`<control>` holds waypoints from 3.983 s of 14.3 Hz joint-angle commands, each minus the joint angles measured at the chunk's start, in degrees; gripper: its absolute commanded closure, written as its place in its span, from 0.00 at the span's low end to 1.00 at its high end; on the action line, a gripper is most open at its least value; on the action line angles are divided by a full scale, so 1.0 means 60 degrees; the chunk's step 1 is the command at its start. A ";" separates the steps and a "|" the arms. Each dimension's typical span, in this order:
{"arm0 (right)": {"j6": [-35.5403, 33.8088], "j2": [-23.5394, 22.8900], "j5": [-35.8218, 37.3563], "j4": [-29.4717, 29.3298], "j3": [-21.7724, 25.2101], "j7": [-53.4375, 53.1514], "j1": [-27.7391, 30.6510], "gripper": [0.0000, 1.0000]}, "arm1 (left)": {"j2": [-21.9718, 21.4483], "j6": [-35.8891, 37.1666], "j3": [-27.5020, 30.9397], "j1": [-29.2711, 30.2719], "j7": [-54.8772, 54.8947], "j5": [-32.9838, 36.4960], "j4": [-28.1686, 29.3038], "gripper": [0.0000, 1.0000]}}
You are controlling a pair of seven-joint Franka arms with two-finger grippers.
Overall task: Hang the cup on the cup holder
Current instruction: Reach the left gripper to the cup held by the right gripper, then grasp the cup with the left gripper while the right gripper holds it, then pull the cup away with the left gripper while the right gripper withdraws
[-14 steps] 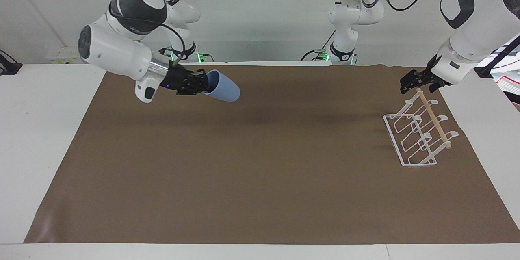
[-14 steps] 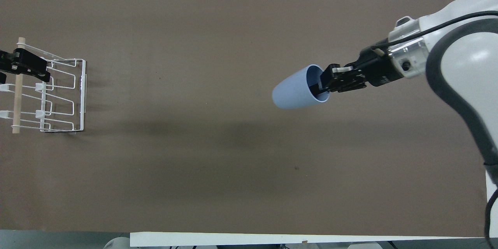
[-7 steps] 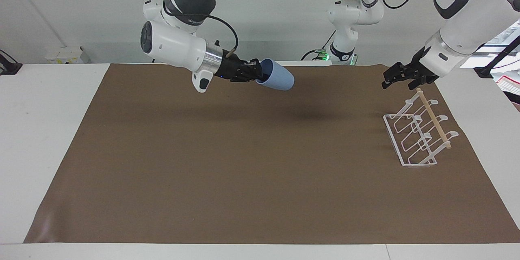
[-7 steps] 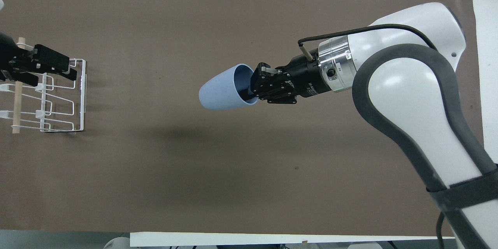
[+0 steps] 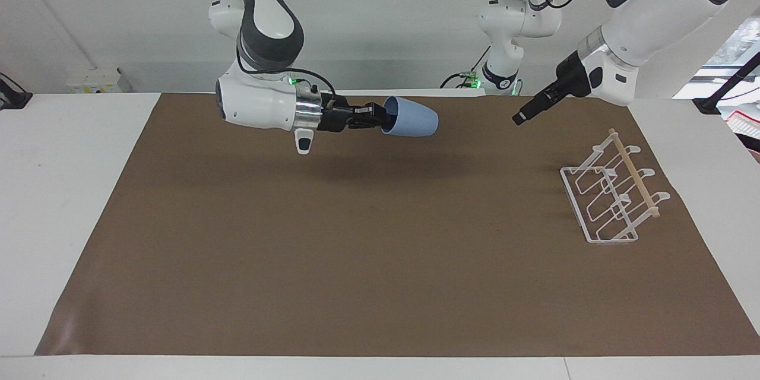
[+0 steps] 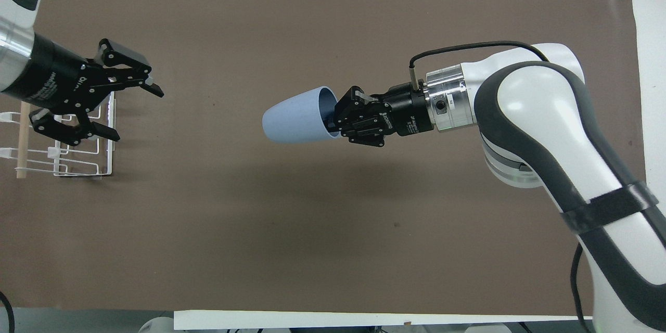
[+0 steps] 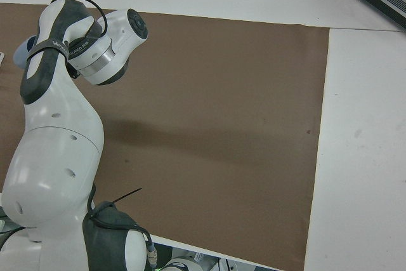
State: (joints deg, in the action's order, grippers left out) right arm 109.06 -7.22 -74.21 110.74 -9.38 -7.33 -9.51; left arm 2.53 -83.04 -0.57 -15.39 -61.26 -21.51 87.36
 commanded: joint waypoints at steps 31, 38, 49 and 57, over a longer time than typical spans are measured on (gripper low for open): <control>0.0486 0.0280 -0.0640 0.0469 -0.0077 0.0078 -0.0201 1.00 | -0.0862 -0.6388 -0.0154 -0.3118 -1.1176 -0.0838 0.3311 0.00; 0.0544 0.0280 -0.0640 0.0469 -0.0077 0.0078 -0.0216 1.00 | -0.0730 -0.6390 -0.0154 -0.3118 -1.0709 -0.0765 0.3282 1.00; 0.0545 0.0280 -0.0567 0.0396 -0.0063 0.0005 -0.0129 0.00 | -0.0701 -0.6244 -0.0154 -0.3103 -1.0664 -0.0750 0.3180 1.00; -0.0128 0.0513 0.2778 -0.0175 0.0025 0.0064 0.0997 0.00 | -0.0583 -0.6009 -0.0125 -0.2943 -1.0649 -0.0750 0.2974 1.00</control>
State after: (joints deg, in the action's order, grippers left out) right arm 110.15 -6.14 -65.53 110.81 -8.97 -7.26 -6.52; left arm -0.65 -120.37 -1.83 -33.29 -125.65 -26.42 105.40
